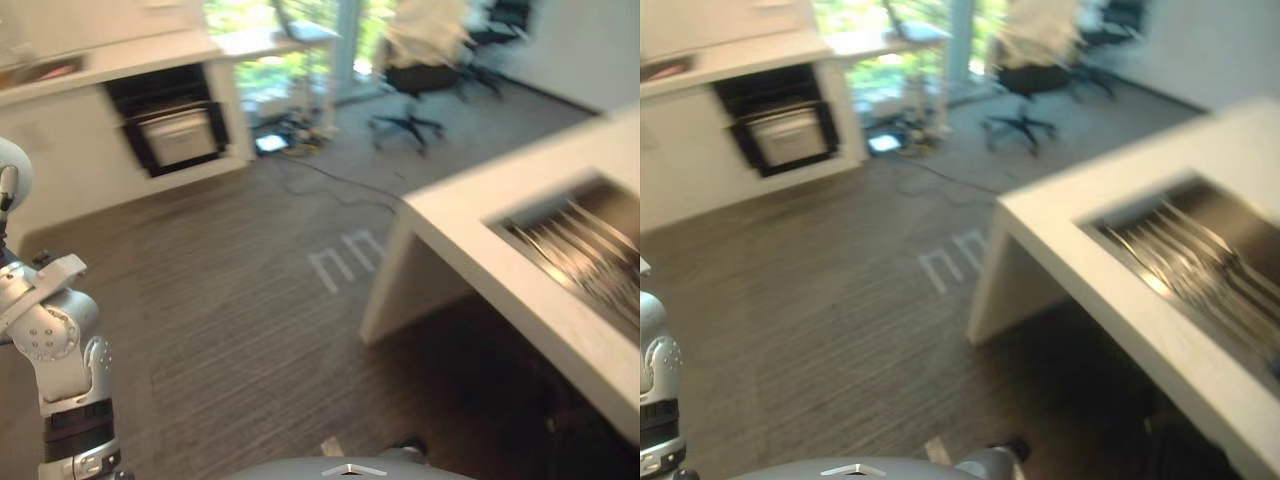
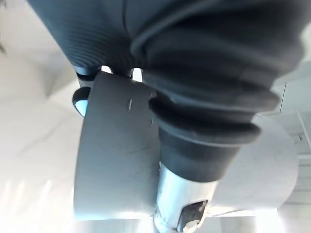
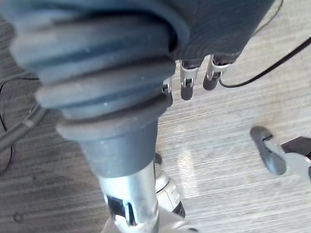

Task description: Walk over to the sink, pick up the cup, carry it to the dishwasher, place the cup inside the dishwasher, then close the dishwasher door

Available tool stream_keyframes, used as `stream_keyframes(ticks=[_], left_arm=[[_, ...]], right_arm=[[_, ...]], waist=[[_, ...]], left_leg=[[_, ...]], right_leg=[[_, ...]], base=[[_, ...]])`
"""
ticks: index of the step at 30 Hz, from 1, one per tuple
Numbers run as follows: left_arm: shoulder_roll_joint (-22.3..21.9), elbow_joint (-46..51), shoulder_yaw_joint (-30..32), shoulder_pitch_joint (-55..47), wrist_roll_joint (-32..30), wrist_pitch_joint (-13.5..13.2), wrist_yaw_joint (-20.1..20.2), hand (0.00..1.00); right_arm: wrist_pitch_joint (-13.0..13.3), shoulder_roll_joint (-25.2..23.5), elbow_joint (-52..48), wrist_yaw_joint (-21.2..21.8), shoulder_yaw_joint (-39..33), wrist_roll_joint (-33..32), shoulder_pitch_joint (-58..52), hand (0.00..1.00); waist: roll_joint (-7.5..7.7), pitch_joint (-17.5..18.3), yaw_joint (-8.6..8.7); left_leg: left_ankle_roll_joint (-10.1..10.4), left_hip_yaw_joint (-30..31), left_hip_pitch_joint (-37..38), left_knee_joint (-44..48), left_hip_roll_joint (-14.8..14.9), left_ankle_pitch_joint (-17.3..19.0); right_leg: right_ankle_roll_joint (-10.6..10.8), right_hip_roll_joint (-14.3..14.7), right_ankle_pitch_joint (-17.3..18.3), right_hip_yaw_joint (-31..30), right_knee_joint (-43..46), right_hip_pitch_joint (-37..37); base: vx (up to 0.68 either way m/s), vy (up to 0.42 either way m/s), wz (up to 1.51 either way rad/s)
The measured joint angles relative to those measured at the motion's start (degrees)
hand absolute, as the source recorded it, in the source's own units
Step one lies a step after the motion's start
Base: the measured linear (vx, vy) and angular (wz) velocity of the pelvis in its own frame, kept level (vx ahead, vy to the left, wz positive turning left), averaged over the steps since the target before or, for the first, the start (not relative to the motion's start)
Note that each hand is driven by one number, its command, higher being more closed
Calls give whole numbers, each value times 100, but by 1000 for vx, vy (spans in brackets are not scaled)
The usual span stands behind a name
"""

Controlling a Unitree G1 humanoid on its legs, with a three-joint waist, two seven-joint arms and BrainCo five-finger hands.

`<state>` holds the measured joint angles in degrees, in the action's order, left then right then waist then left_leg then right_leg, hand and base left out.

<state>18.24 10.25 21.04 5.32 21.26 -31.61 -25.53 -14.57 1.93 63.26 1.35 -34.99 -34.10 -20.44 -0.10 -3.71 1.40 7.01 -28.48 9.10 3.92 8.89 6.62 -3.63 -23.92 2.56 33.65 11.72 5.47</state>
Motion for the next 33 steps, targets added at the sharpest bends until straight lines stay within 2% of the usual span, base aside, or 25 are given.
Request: stream_keyframes(ticks=[1,2,3,4,5,7,8,10,12,15,18,19,24,27,29,31,33], left_arm=[[-49,-154,-40,-2,56,-58,99,100],[-146,-421,-135,-1,123,-86,212,100],[-227,-549,-258,-3,246,-86,240,100],[-258,-561,-328,-3,300,-86,240,100],[-318,-579,-548,-2,340,-82,248,100],[-433,-640,-1015,20,341,-29,357,100],[-416,-656,-1279,31,326,96,496,100],[-501,-670,-1546,30,312,301,603,100],[-628,-775,-1730,-19,312,601,698,100],[-652,-859,-1783,-163,324,894,820,100],[-651,-861,-1783,-351,341,1038,989,100],[-630,-1126,-1905,-494,456,1297,1578,100],[-631,-1126,-1942,-494,458,1297,1576,100],[-666,-1126,-2219,-496,466,1366,1580,100],[-761,-1126,-2377,-527,477,1513,1591,100],[-839,-1130,-2592,-686,531,1689,1614,100],[-879,-1183,-2794,-771,572,1837,1727,100]], right_arm=[[8,-13,68,0,-16,-3,-20,0],[85,-25,107,11,-26,48,-44,0],[252,-8,119,132,-16,138,-94,0],[324,3,117,170,-14,188,-79,0],[459,50,76,278,5,262,-1,0],[669,178,4,450,64,269,207,0],[751,219,-142,552,215,288,375,0],[817,322,-217,672,545,298,688,0],[731,444,-278,688,835,308,999,0],[577,562,-390,726,1200,315,1236,0],[520,550,-380,839,1561,315,1246,0],[415,580,-380,1068,2591,193,1208,0],[421,579,-376,1068,2579,192,1138,0],[502,548,-375,1068,2521,191,1081,0],[589,534,-370,1066,2513,184,1035,0],[612,536,-327,1059,2435,182,1007,0],[652,519,-295,1045,2323,182,947,0]], waist=[[-6,2,2],[-20,-6,16],[26,-20,11],[64,-28,16],[130,-17,107],[70,12,204],[-20,-17,153],[-58,-31,57],[-77,-43,46],[-69,-56,52],[-20,-52,38],[190,153,103],[188,153,144],[169,153,162],[152,151,177],[122,169,201],[78,170,205]], left_leg=[[-77,312,-154,-12,-6,-44],[-210,870,-361,-49,-64,-185],[-237,1291,-440,-125,-208,-288],[-250,1484,-469,-119,-285,-295],[-262,1878,-543,-90,-466,-288],[-261,2207,-603,-38,-522,-287],[-253,2270,-584,-51,-463,-284],[-221,2233,-494,-121,-381,-275],[-163,2193,-323,-256,-302,-292],[-148,2077,-248,-327,-272,-300],[-138,2034,-203,-427,-283,-356],[-152,2065,-288,-881,-377,-889],[-153,2064,-286,-881,-378,-888],[-155,2063,-288,-881,-381,-887],[-157,2053,-288,-881,-380,-884],[-146,2011,-284,-881,-393,-869],[-146,2028,-283,-881,-393,-867]], right_leg=[[187,269,115,-535,-28,38],[457,789,246,-1451,-130,58],[637,1218,206,-2175,-287,2],[654,1385,181,-2502,-335,-34],[717,1683,-49,-3290,-379,-90],[811,1729,-20,-3650,-375,-313],[820,1729,-18,-3546,-442,-423],[834,1779,-30,-3292,-629,-622],[834,1850,-30,-3254,-781,-798],[835,1877,-31,-3261,-910,-863],[870,1866,-60,-3237,-976,-876],[912,1814,-663,-3018,-1663,-940],[912,1815,-663,-3018,-1666,-940],[913,1805,-662,-2980,-1670,-936],[939,1771,-644,-2801,-1671,-932],[939,1685,-662,-2306,-1671,-924],[926,1663,-679,-2156,-1668,-942]], base=[[-28,118,281],[54,119,250],[84,113,228],[123,63,196],[79,14,154],[157,58,151],[166,66,91],[93,-60,21],[53,-89,-3],[-25,-45,-14],[-56,-13,-7],[0,0,0],[0,0,0],[0,0,0],[-6,-2,-3],[-24,-7,-8],[-1,-3,5]])
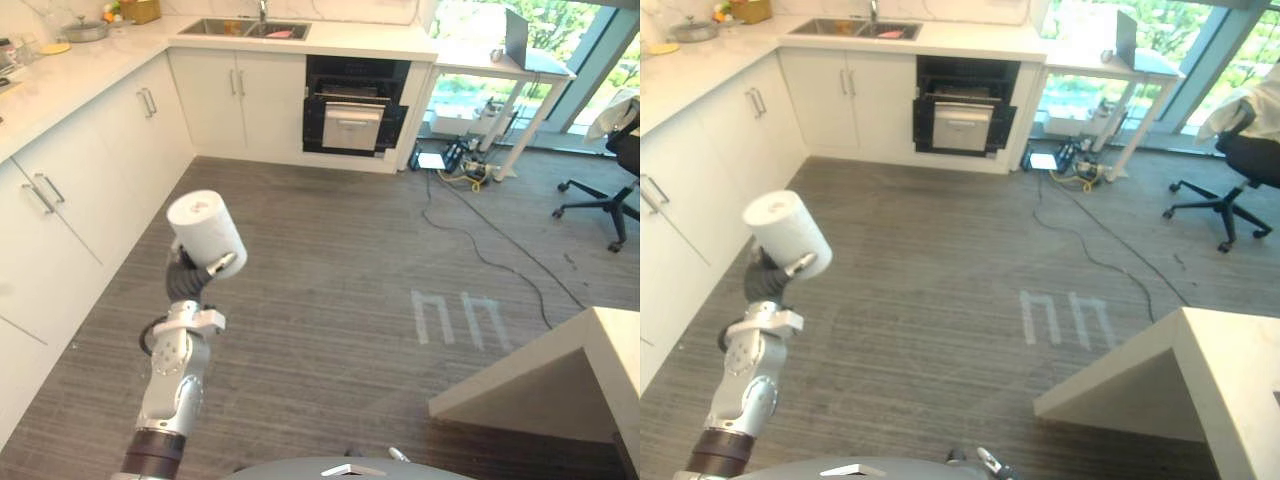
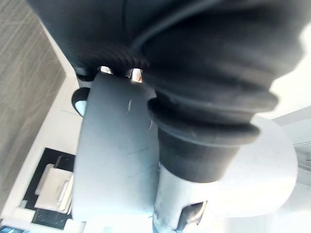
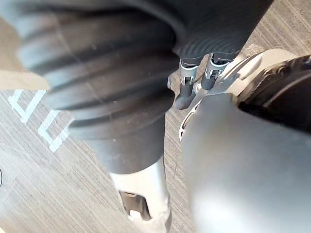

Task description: Walk over to the sink, pick up the cup, carry it to the dishwasher, place the cup inside the dishwasher, then close the dishwasher door

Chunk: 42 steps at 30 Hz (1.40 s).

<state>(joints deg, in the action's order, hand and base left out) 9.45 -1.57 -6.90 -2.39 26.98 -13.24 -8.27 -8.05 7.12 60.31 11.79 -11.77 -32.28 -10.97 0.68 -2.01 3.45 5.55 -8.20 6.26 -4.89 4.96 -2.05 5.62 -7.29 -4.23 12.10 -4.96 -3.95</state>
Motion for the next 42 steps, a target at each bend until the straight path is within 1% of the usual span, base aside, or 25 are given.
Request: stream_keyframes(ticks=[3,7,8,9,10,11,13,14,15,16,17,19,21,23,25,26,27,29,30,31,33,36,38,40,42], left_arm=[[-145,-155,-385,-72,107,244,256,100],[-334,-90,-930,2,333,606,665,100],[-379,-89,-884,-20,390,621,716,100],[-336,-88,-851,-27,427,659,718,100],[-312,-62,-755,-87,427,663,717,100],[-298,-55,-655,-116,427,667,717,100],[-263,-35,-403,-135,426,697,701,100],[-213,32,-414,-121,419,703,735,100],[-193,76,-450,-102,410,704,763,100],[-150,130,-505,-34,322,704,836,100],[-91,200,-542,64,209,705,895,100],[-109,268,-550,62,141,720,963,100],[-162,430,-576,-73,143,749,1006,100],[-166,618,-560,-107,153,768,1053,100],[-228,785,-580,-203,147,835,1220,100],[-265,809,-620,-238,143,850,1253,100],[-387,827,-677,-223,143,897,1267,100],[-618,860,-694,-243,144,901,1265,100],[-698,888,-695,-250,151,898,1238,100],[-699,918,-677,-271,162,898,1202,100],[-713,937,-671,-379,173,901,1144,100],[-675,981,-663,-497,209,900,1125,100],[-572,990,-650,-535,212,866,1076,100],[-573,990,-631,-549,220,824,1024,100],[-575,975,-568,-550,219,809,1028,100]], right_arm=[[88,-13,176,-188,-206,0,13,0],[209,65,403,-465,-540,-285,-15,0],[254,125,396,-482,-540,-382,14,0],[377,152,356,-482,-537,-392,90,0],[491,147,359,-480,-529,-384,203,0],[531,115,359,-479,-524,-384,265,0],[643,12,317,-460,-535,-385,258,0],[679,-14,302,-452,-538,-385,229,0],[693,-42,286,-449,-539,-385,227,0],[720,-140,215,-451,-541,-385,70,0],[732,-297,128,-449,-546,-387,-85,0],[735,-439,105,-462,-541,-388,-241,0],[691,-527,-21,-492,-515,-383,-652,0],[659,-526,-269,-509,-514,-381,-797,0],[653,-524,-567,-606,-408,-370,-1027,0],[657,-528,-584,-620,-411,-369,-1053,0],[657,-468,-587,-653,-416,-339,-1035,0],[624,-423,-639,-689,-458,-337,-1090,0],[668,-414,-650,-690,-539,-332,-1155,0],[682,-349,-647,-698,-525,-328,-1129,0],[684,-192,-715,-717,-503,-351,-989,0],[732,-4,-717,-701,-417,-592,-534,0],[883,83,-788,-702,-265,-619,15,0],[977,69,-850,-703,-137,-620,200,0],[1039,58,-886,-692,-64,-624,241,0]], waist=[[-103,31,-4],[-29,-4,42],[-58,-23,-23],[-76,-40,-20],[-158,-126,-60],[-153,-144,-75],[-25,-217,-62],[-30,-230,-10],[-33,-262,6],[6,-316,30],[169,-446,66],[329,-706,86],[330,-723,38],[127,-659,44],[-160,-430,159],[-205,-355,158],[-257,-332,183],[-308,-394,183],[-375,-374,142],[-457,-394,125],[-467,-403,127],[-412,-399,-143],[-342,-410,-204],[-337,-413,-215],[-321,-480,-204]], left_leg=[[-43,102,-31,0,-78,0],[-412,-179,-17,263,-559,183],[-450,-150,38,281,-644,190],[-560,-130,177,304,-658,192],[-667,-135,351,373,-604,333],[-714,-158,427,440,-587,440],[-749,-235,512,640,-519,713],[-780,-239,462,682,-486,760],[-790,-227,440,683,-475,772],[-801,-172,402,680,-504,790],[-808,-72,394,693,-667,821],[-794,-12,532,852,-749,1000],[-693,69,790,1254,-653,1524],[-526,152,857,1556,-369,1929],[-633,239,1118,1465,10,2245],[-594,220,1150,1704,56,2215],[-497,102,777,3061,101,2113],[-101,34,117,4859,499,1322],[-39,-3,-345,5931,826,431],[-159,-176,-762,6893,1156,399],[-505,-528,-1353,7404,1387,784],[-465,-1120,-1803,5596,1165,1210],[-188,-1033,-1829,2463,575,879],[137,-573,-1893,1083,500,498],[231,-356,-2106,990,622,441]], right_leg=[[51,-159,70,339,134,-40],[294,-1087,866,922,2152,402],[113,-1340,809,861,3033,762],[-328,-1592,502,839,3957,1142],[-490,-1689,251,784,4579,1373],[-440,-1674,448,734,4858,1487],[-275,-1330,1057,740,4796,1736],[-179,-955,1094,733,3931,1841],[-76,-762,973,718,3262,1855],[205,-413,420,617,1623,1806],[305,-373,221,384,748,1865],[247,-383,188,278,717,1856],[-68,-295,330,133,1523,1707],[-333,-27,136,-20,2042,1740],[-527,238,598,196,2727,1810],[-548,272,817,275,2865,1825],[-601,257,1167,314,3123,1733],[-608,330,1569,469,3219,1280],[-666,441,1773,484,3172,985],[-727,527,1931,489,3093,678],[-785,564,2041,459,2795,175],[-786,460,1921,163,2254,-218],[-676,332,1848,-217,1985,-344],[-588,367,1852,-401,1783,-485],[-423,379,1959,-540,1759,-656]], base=[[-6,17,30],[36,139,91],[40,169,47],[48,190,13],[46,159,-3],[30,133,-30],[1,103,-25],[57,89,-6],[133,55,11],[196,12,34],[217,-12,41],[260,-94,36],[386,-165,23],[449,-192,21],[582,-236,38],[551,-202,28],[529,-190,32],[508,-183,28],[498,-107,6],[587,-102,-3],[480,-60,-7],[435,5,-65],[419,88,-81],[515,200,-61],[502,285,-40]])
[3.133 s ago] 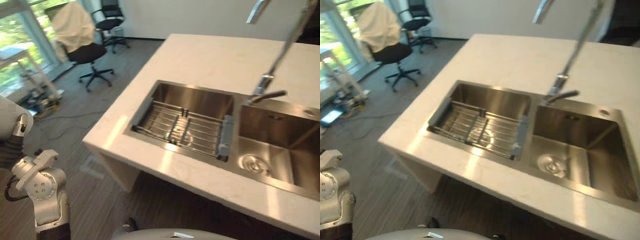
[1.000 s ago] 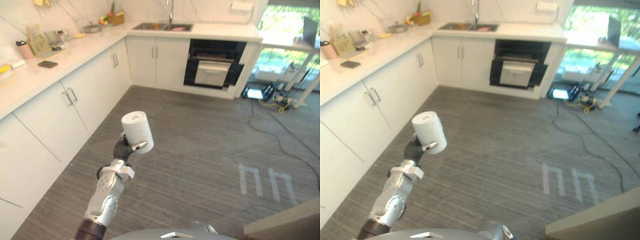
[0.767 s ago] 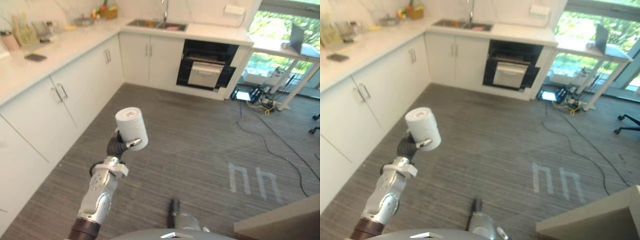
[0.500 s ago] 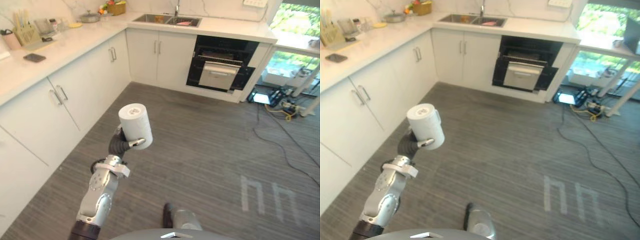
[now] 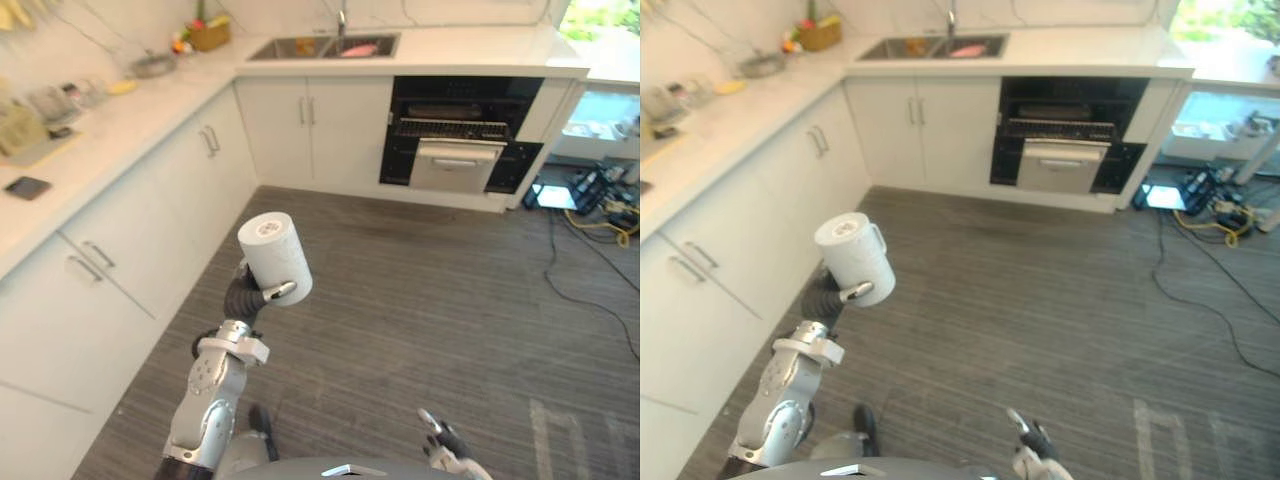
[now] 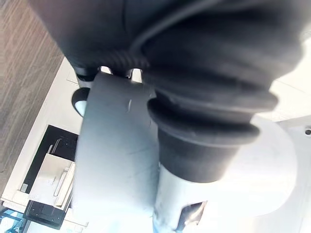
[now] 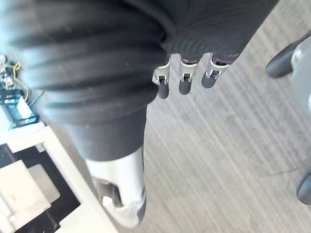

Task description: Walk over to the sink, pick up the cup, carry it to the dishwasher, place the cup inside the dishwasher, then close the dishwasher door

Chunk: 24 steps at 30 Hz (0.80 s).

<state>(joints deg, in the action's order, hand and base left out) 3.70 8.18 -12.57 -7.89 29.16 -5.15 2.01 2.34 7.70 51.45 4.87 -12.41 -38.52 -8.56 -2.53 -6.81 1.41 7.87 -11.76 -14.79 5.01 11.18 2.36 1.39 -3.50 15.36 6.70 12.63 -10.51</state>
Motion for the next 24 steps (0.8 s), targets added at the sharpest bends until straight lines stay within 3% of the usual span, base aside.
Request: stream_keyframes(ticks=[1,2,5,6,7,11,13,14,16,17,19,21,23,24], left_arm=[[-14,-113,33,3,-2,-64,30,100],[28,-284,116,12,-2,-136,105,100],[165,-552,477,-12,35,-226,109,100],[320,-574,623,-12,123,-230,117,100],[428,-578,634,-4,172,-230,149,100],[418,-555,565,11,203,-213,432,100],[431,-547,588,5,201,-210,516,100],[447,-557,595,-4,185,-192,449,100],[475,-561,622,-1,156,-175,305,100],[466,-559,549,46,156,-179,246,100],[471,-554,357,169,98,-181,185,100],[462,-540,242,246,-12,-163,200,100],[425,-519,237,259,-79,-156,262,100],[439,-511,253,249,-80,-156,289,100]], right_arm=[[27,-8,1,6,-12,-17,-46,0],[58,-8,109,11,-55,-41,-159,0],[55,-217,186,75,4,-30,-168,0],[54,-314,190,118,54,9,-169,0],[48,-333,189,133,43,18,-184,0],[7,-271,191,-61,-8,-8,-516,0],[29,-305,186,-73,10,4,-567,0],[112,-386,110,-155,42,87,-580,0],[191,-404,-156,-249,164,168,-645,0],[184,-430,-303,-296,318,170,-718,0],[162,-537,-542,-401,455,174,-834,0],[245,-534,-560,-409,448,191,-931,0],[291,-522,-547,-404,451,190,-1036,0],[309,-523,-549,-402,471,191,-1038,0]], waist=[[-75,-88,50],[-44,-144,49],[227,-175,-27],[412,-178,-18],[486,-152,39],[614,65,51],[588,97,-19],[556,82,-29],[443,57,74],[430,62,112],[407,55,191],[367,48,232],[358,52,252],[377,50,242]], left_leg=[[-53,95,39,-37,76,-59],[-183,131,190,127,36,-659],[-373,335,177,1024,-178,-728],[-487,367,179,1443,-325,-386],[-598,347,188,1836,-440,-130],[-856,133,202,2571,-967,758],[-962,-79,464,2457,-1180,1035],[-1011,-157,774,2129,-1240,1041],[-1028,-177,1307,1461,-1216,901],[-1021,-155,1627,1003,-1147,817],[-938,-134,1994,542,-985,763],[-845,-225,2097,443,-861,809],[-639,-220,2384,379,-784,1019],[-562,-218,2480,392,-782,1104]], right_leg=[[152,26,118,-25,-4,-345],[228,-57,299,-157,72,-610],[204,-357,236,-511,342,-693],[204,-541,163,-609,443,-774],[229,-711,25,-618,547,-892],[338,-1353,-143,-513,1772,-607],[459,-1883,-940,-245,3032,84],[305,-2083,-951,-111,3740,508],[139,-1911,-189,372,4227,1078],[151,-1606,193,694,4128,1441],[82,-1216,429,1418,3262,2044],[106,-985,44,1531,1906,2363],[271,-776,-1264,1254,-242,2567],[328,-766,-1494,1253,-532,2566]], base=[[438,344,-23],[514,402,-34],[340,289,-60],[487,385,-40],[413,306,-15],[356,292,8],[315,279,-29],[264,203,-47],[256,158,-39],[248,94,-29],[304,30,-13],[214,-23,2],[437,-117,8],[590,-198,10]])
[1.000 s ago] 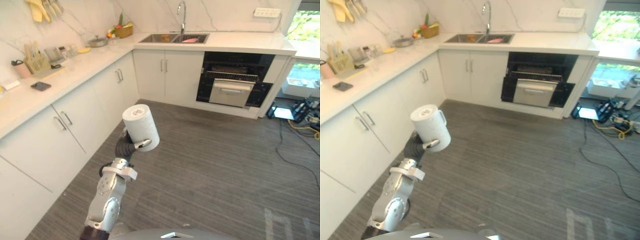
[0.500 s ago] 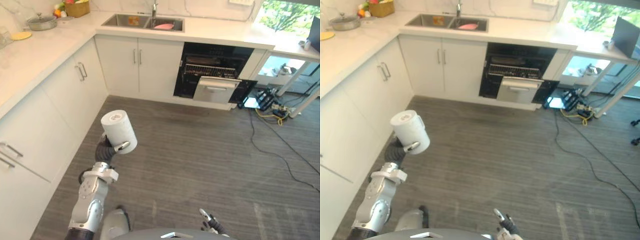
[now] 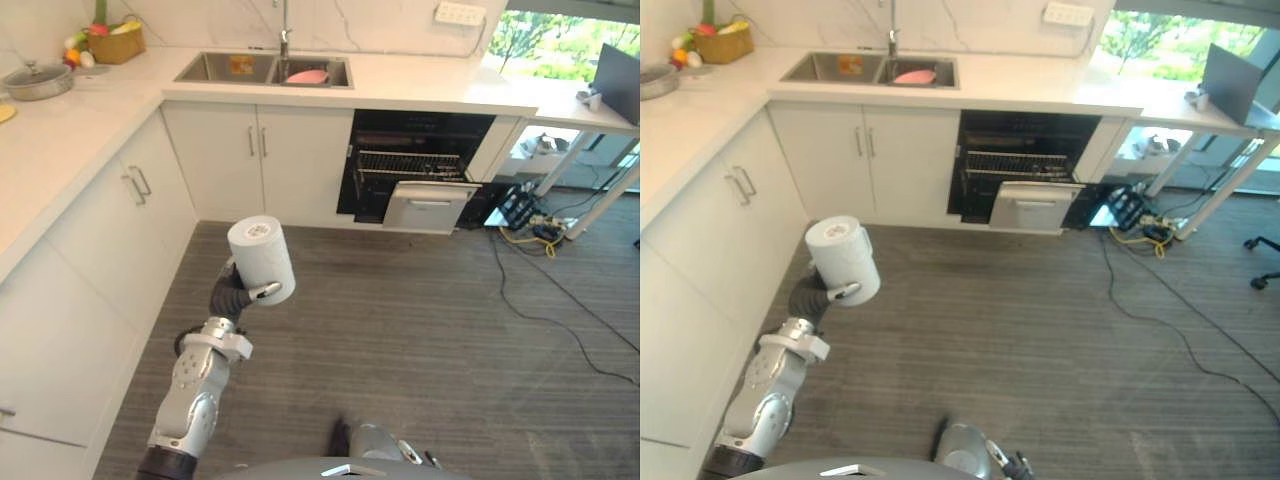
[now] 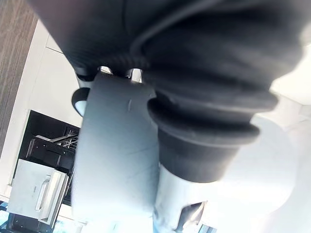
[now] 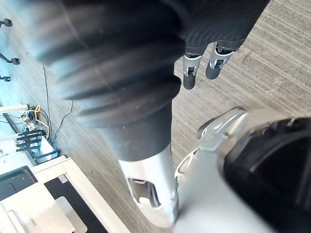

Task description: Walk over to the sink, pick up the cup, carry it to the dishwasher, place the cup inside the dishwasher, then close the dishwasher door

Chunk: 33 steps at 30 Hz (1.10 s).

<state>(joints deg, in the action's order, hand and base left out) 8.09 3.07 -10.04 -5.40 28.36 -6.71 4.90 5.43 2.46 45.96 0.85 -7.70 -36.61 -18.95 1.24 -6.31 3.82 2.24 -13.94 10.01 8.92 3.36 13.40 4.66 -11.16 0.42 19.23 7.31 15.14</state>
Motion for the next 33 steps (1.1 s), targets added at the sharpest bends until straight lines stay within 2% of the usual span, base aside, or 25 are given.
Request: stream_keyframes(ticks=[1,2,3,4,5,8,10,11,12,13,14,16,17,19,20,21,22,24,25,26,28,30,31,32,33], left_arm=[[18,60,49,-71,0,-3,63,100],[-30,85,79,-214,-2,-1,73,100],[-82,127,70,-284,-5,-1,86,100],[-242,181,43,-342,-19,-2,107,100],[-268,230,-6,-291,-47,-5,109,100],[-277,237,-43,-231,-45,-33,49,100],[-344,227,-89,-275,-45,-144,-86,100],[-372,209,-115,-283,-45,-188,-116,100],[-382,177,-135,-287,-47,-281,-122,100],[-382,168,-96,-288,-45,-399,-134,100],[-388,166,-63,-293,-45,-530,-141,100],[-470,181,49,-295,-47,-733,-166,100],[-491,185,80,-299,-46,-758,-174,100],[-496,234,101,-329,-46,-768,-175,100],[-507,315,94,-390,-47,-776,-159,100],[-519,343,85,-436,-49,-809,-149,100],[-537,354,71,-578,-49,-862,-130,100],[-394,344,84,-630,-45,-929,-104,100],[-362,345,105,-621,-45,-956,-99,100],[-358,345,168,-585,-45,-997,-99,100],[-355,345,160,-504,-46,-1000,-87,100],[-406,345,17,-329,-107,-988,-85,100],[-382,348,-55,-189,-227,-989,-86,100],[-360,364,-132,-129,-389,-990,-109,100],[-361,383,-168,-115,-494,-990,-129,100]], right_arm=[[39,21,-11,-1,85,14,2,0],[62,64,-73,-2,122,56,11,0],[71,150,-198,-11,136,76,11,0],[103,373,-480,-45,194,124,71,0],[163,495,-833,-140,371,344,289,0],[225,456,-1498,-336,554,521,462,0],[341,410,-2102,-478,699,746,532,0],[379,413,-2186,-475,701,823,537,0],[482,445,-2296,-463,685,977,585,0],[537,486,-2311,-433,652,996,648,0],[558,516,-2309,-343,617,982,685,0],[556,541,-2309,-207,472,948,784,0],[555,540,-2319,-203,460,951,796,0],[555,537,-2578,-207,454,952,639,0],[558,536,-2755,-215,455,950,482,0],[568,537,-2813,-220,452,958,405,0],[598,512,-2930,-228,449,993,230,0],[740,305,-3015,-222,559,1004,190,0],[765,242,-3080,-219,559,1003,207,0],[881,210,-3309,-221,531,1003,237,0],[1012,232,-3596,-250,327,1001,230,0],[1087,259,-3636,-381,-16,925,276,0],[1103,252,-3653,-505,-193,787,295,0],[1113,244,-3708,-521,-209,701,297,0],[1116,239,-3766,-522,-205,683,287,0]], waist=[[93,20,-34],[-26,77,-49],[-145,112,-48],[-500,192,-75],[-611,222,-75],[-604,200,-61],[-563,86,-167],[-603,83,-219],[-615,49,-240],[-586,35,-244],[-572,42,-279],[-561,36,-338],[-548,36,-344],[-540,34,-282],[-576,40,-258],[-610,43,-234],[-610,50,-172],[-253,-17,-132],[-178,-23,-139],[-83,-2,-126],[-74,11,-82],[-58,2,-30],[32,-32,-49],[69,-34,-34],[57,-39,-17]], left_leg=[[201,-31,285,16,-7,195],[373,-75,573,-32,165,364],[448,-87,651,-35,293,439],[520,-206,719,-3,579,499],[557,-301,659,311,759,317],[598,-220,212,1714,1152,91],[670,251,-701,4084,1714,-998],[677,345,-974,4580,1792,-936],[524,308,-1411,5078,1813,-590],[349,35,-1710,4828,1731,-268],[284,-152,-1791,4192,1575,-96],[302,-173,-1906,2185,1129,-65],[327,-147,-1898,1629,1019,-179],[432,82,-1908,-16,783,-954],[458,132,-1997,-286,838,-1238],[406,81,-1997,-289,891,-1417],[171,-287,-1871,-68,917,-2171],[58,-509,-1799,268,579,-1707],[11,-548,-1824,412,534,-1570],[-54,-606,-1908,831,492,-1185],[-127,-556,-1876,1178,299,-826],[-212,-542,-1622,1172,42,-683],[-329,-643,-1333,1121,-150,-592],[-404,-692,-1051,1035,-290,-499],[-430,-713,-909,970,-310,-442]], right_leg=[[-67,-52,-331,0,-227,-108],[-271,26,-955,36,-2,-180],[-390,137,-1084,28,149,-166],[-500,380,-805,48,446,-100],[-529,507,-434,70,736,-53],[-579,606,-51,190,872,-322],[-638,904,224,155,634,-977],[-648,972,263,133,515,-1168],[-660,986,328,100,310,-1516],[-654,921,333,49,117,-1778],[-603,822,366,-1,68,-1880],[-428,615,434,-244,57,-1951],[-318,542,412,-320,56,-1964],[-79,345,467,-513,-16,-2107],[107,288,556,-595,-24,-2184],[228,277,612,-601,-24,-2260],[447,131,745,-606,-31,-2519],[473,-325,837,-622,16,-2609],[466,-405,832,-626,50,-2611],[514,-539,757,-603,185,-2602],[673,-761,659,-624,490,-2621],[671,-1120,657,-719,1500,-2396],[528,-1448,527,-876,2506,-2034],[264,-1722,82,-964,3345,-1686],[184,-1790,-213,-992,3636,-1554]], base=[[574,-213,1],[611,-218,0],[639,-195,-7],[702,-229,-5],[665,-244,-6],[396,-165,3],[469,-125,-9],[340,-10,-15],[501,12,-14],[398,26,-24],[460,71,-36],[346,146,-59],[277,153,-54],[334,217,-42],[451,359,-31],[471,394,-19],[402,339,-7],[308,279,-15],[314,302,-27],[239,224,-19],[257,289,10],[231,259,25],[207,190,-1],[206,165,-8],[212,144,-22]])
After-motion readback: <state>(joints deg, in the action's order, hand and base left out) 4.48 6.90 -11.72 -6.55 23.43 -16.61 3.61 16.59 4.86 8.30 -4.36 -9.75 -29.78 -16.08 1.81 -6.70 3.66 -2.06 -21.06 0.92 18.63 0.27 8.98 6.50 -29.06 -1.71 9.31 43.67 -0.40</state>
